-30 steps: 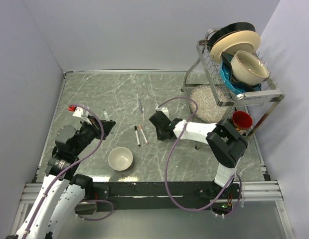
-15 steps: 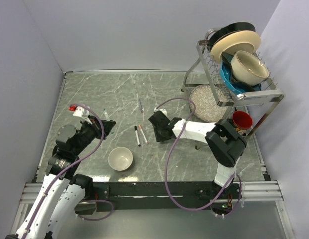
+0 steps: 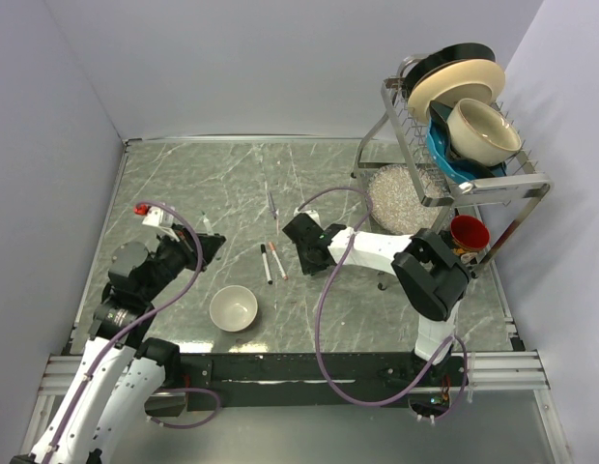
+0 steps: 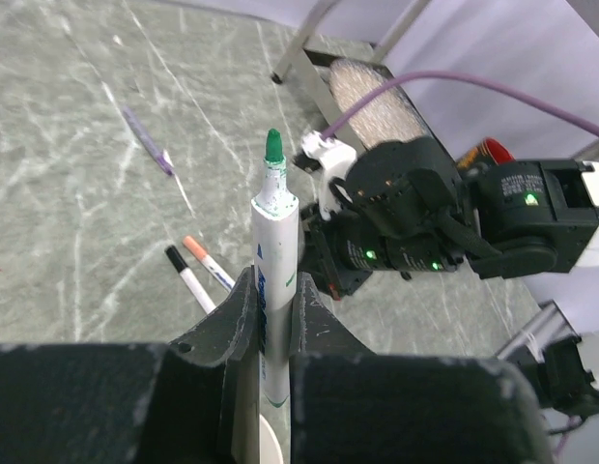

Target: Insert the pens into the pen caps

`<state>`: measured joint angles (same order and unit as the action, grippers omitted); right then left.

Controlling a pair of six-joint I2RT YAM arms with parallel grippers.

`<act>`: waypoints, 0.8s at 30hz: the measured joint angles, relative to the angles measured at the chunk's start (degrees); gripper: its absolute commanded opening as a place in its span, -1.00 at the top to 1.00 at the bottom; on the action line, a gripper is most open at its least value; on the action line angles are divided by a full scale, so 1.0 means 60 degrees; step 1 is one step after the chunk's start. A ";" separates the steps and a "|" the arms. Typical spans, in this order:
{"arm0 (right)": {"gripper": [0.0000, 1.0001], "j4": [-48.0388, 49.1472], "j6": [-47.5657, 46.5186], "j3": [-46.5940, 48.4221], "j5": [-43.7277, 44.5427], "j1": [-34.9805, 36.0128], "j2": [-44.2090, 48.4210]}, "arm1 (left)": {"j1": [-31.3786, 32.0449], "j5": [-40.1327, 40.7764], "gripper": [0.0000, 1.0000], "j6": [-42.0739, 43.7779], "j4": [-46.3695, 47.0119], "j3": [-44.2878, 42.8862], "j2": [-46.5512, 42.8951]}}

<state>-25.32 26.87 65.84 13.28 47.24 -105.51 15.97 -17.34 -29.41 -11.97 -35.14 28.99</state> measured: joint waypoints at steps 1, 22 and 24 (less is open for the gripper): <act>1.00 -0.0007 0.0011 0.0011 0.0018 0.0004 0.0000 | 0.0000 -0.0142 0.98 -0.0015 0.0011 -0.0004 0.0055; 1.00 -0.0448 -0.0007 0.1060 -0.0663 0.0004 0.2444 | 0.0135 -0.3690 0.98 -0.1530 0.1410 0.1075 0.2113; 1.00 -0.0200 0.0044 0.1195 -0.0863 0.0004 0.2918 | 0.0171 -0.3840 0.98 -0.1734 0.1756 0.1144 0.2229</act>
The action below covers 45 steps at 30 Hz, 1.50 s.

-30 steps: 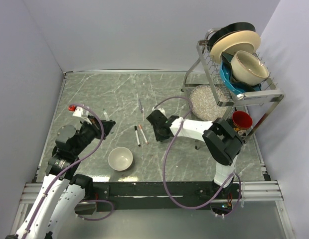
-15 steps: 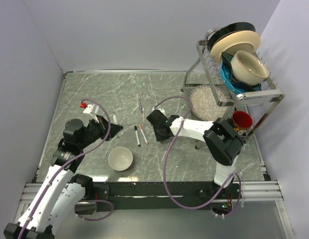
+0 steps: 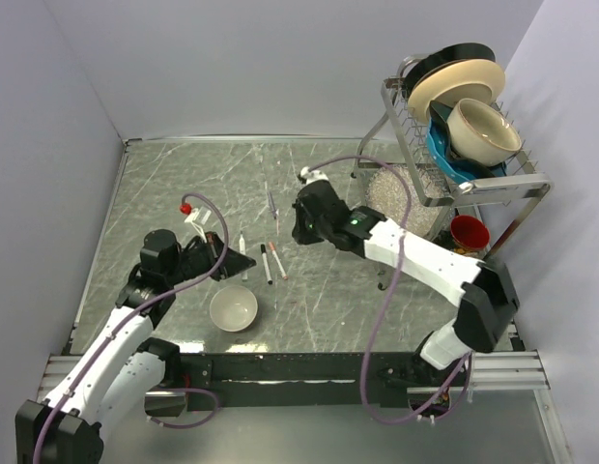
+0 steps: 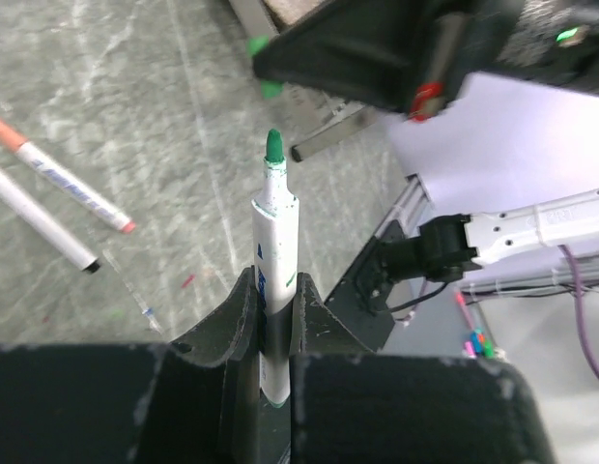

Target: Insert the pens into the pen caps

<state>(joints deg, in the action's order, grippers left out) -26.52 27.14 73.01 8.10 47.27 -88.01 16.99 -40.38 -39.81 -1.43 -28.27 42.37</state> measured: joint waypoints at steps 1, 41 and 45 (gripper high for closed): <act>1.00 0.0142 0.0015 0.0044 -0.0109 0.0000 0.0200 | 0.0026 -0.0073 0.98 -0.0080 0.0164 0.0040 0.0051; 1.00 0.6553 0.1574 -0.1945 -0.2743 0.0648 0.1923 | 0.1140 -0.0619 0.98 -0.2062 0.3818 0.0645 0.0568; 1.00 0.6528 0.1566 -0.1942 -0.2645 0.0718 0.1796 | 0.1147 -0.0616 0.98 -0.2022 0.3785 0.0645 0.0525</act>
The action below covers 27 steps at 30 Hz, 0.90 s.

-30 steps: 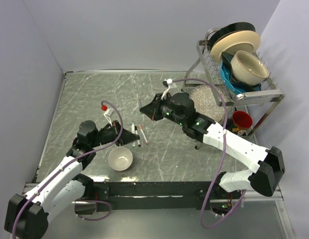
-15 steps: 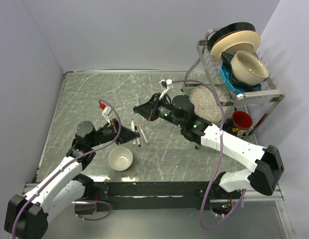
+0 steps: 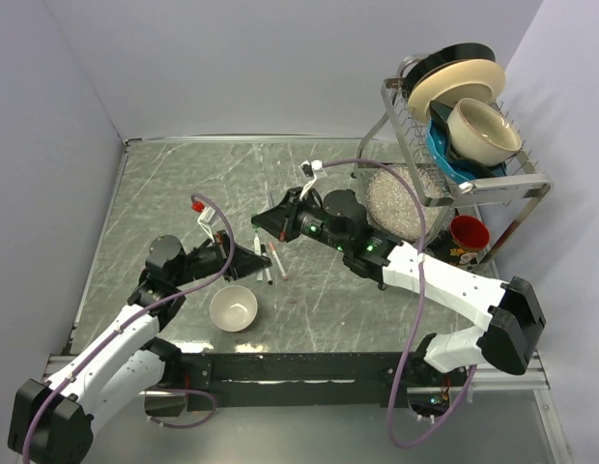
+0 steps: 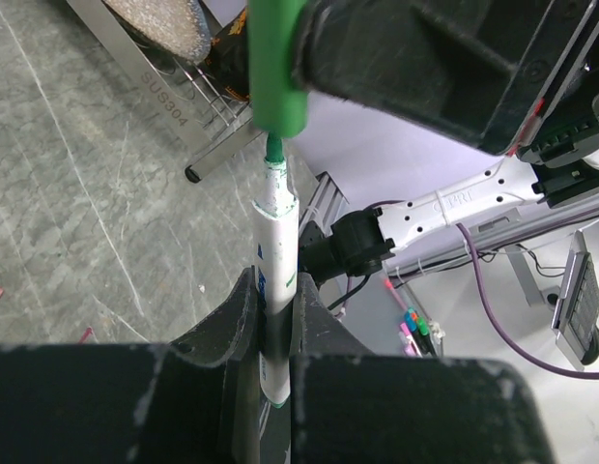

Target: Insert the pens into the pen caps

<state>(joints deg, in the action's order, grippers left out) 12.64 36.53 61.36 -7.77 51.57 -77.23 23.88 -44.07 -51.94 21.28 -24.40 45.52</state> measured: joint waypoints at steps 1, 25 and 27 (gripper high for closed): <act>1.00 -0.0033 -0.0004 0.0000 0.0022 0.0018 -0.0033 | 0.0000 0.0015 0.98 0.0011 -0.0011 0.0000 -0.0007; 1.00 0.0058 -0.0051 -0.0597 0.0200 0.0135 0.0051 | 0.0018 0.0317 0.98 0.0106 -0.0594 0.0000 -0.0062; 1.00 0.0084 -0.0051 -0.0619 0.0204 0.0138 0.0069 | 0.0018 0.0317 0.98 0.0106 -0.0601 0.0000 -0.0062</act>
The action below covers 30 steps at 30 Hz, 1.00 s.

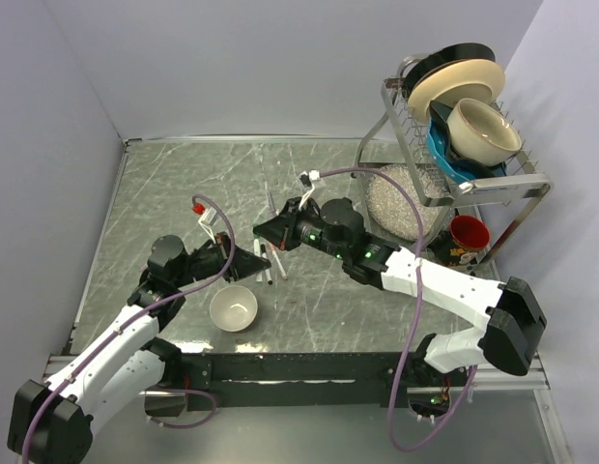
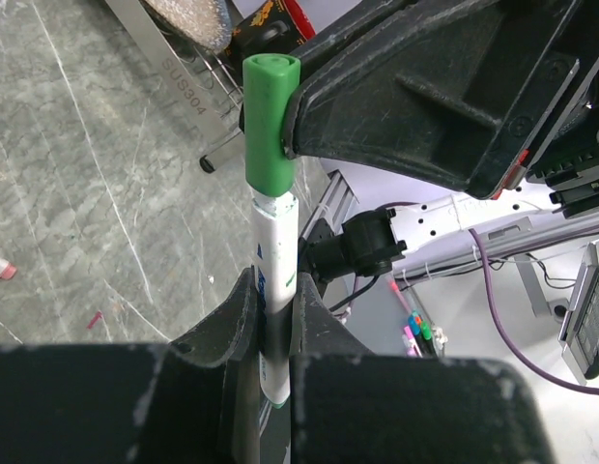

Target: Insert the pens into the pen caps

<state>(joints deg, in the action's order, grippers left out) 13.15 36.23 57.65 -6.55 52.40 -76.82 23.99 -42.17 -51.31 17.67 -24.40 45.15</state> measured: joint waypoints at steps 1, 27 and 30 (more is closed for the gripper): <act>1.00 0.0018 0.0000 -0.0022 0.0004 0.0025 0.0018 | 0.0000 0.0007 0.98 0.0004 0.0000 0.0000 0.0000; -0.24 -0.1067 0.0040 -0.0525 0.1166 0.0911 0.1399 | 0.0015 -0.0248 0.98 0.1708 -0.1089 -0.0976 -0.0503; -0.25 -0.1381 -0.0189 -0.0098 0.1173 0.0903 0.1402 | 0.0015 -0.0594 0.98 0.1872 -0.1137 -0.0976 -0.0667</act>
<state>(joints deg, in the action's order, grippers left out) 4.86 35.09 57.06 0.49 57.82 -68.40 24.08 -45.74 -40.07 10.85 -30.26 41.15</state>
